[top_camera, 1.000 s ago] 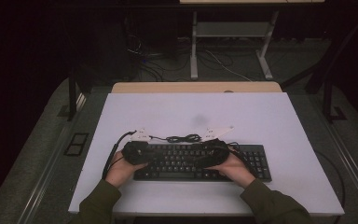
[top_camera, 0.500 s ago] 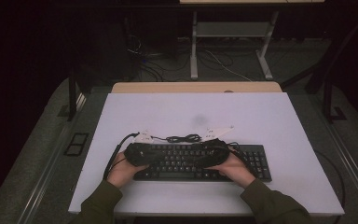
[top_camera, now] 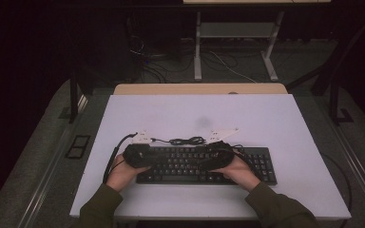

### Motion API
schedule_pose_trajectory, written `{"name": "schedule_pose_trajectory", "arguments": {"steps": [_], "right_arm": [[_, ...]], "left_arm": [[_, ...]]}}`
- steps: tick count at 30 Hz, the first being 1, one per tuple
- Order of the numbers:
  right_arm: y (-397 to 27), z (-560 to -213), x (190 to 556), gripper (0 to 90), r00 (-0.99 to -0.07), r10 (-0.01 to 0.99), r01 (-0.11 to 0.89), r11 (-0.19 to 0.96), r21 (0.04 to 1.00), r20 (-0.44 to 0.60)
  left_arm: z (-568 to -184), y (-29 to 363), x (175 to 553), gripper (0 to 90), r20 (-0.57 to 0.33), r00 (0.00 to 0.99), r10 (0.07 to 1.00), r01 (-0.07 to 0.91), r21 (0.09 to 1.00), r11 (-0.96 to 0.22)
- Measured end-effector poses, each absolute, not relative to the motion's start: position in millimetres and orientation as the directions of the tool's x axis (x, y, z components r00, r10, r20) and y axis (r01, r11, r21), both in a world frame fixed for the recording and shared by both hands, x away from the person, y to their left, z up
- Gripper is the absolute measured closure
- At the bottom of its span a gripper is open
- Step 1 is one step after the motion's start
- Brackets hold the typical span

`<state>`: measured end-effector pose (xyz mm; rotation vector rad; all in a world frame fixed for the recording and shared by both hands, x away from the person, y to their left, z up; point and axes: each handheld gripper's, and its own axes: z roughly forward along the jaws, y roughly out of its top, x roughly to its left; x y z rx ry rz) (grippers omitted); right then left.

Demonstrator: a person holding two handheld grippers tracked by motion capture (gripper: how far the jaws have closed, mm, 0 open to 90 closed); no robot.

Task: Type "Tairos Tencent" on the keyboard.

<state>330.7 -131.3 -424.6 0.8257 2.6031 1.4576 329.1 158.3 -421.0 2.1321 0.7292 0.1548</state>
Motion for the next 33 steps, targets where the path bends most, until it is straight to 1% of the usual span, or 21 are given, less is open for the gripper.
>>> {"name": "schedule_pose_trajectory", "arguments": {"steps": [2,4,6,9,12,15,16,20,33], "right_arm": [[-131,-425,330,42.1,-0.857,0.469,0.428,0.416,0.803,0.214],[-131,-425,330,47.1,-0.859,0.462,0.430,0.423,0.798,0.218],[-130,-425,329,54.2,-0.862,0.457,0.427,0.423,0.799,0.219],[-128,-425,328,66.3,-0.871,0.438,0.420,0.431,0.798,0.222],[-125,-427,326,77.7,-0.880,0.416,0.418,0.444,0.792,0.230],[-121,-428,323,87.4,-0.890,0.394,0.407,0.463,0.787,0.229],[-120,-429,323,89.1,-0.892,0.386,0.409,0.468,0.783,0.236],[-115,-432,320,89.2,-0.901,0.359,0.405,0.490,0.772,0.245],[-106,-441,317,89.2,-0.906,0.353,0.398,0.529,0.750,0.232]], "left_arm": [[-421,158,328,69.7,-0.141,0.818,0.558,0.448,0.765,-0.463],[-421,158,328,63.7,-0.144,0.817,0.559,0.450,0.766,-0.460],[-421,157,327,56.3,-0.145,0.814,0.563,0.451,0.767,-0.456],[-421,157,327,47.7,-0.141,0.807,0.573,0.454,0.769,-0.450],[-420,158,327,40.1,-0.136,0.799,0.585,0.454,0.776,-0.439],[-421,158,327,34.3,-0.140,0.792,0.595,0.459,0.778,-0.429],[-421,158,327,32.5,-0.137,0.792,0.595,0.458,0.777,-0.431],[-421,157,327,28.6,-0.133,0.787,0.602,0.458,0.780,-0.426],[-421,158,327,27.8,-0.127,0.788,0.603,0.453,0.783,-0.427]]}}
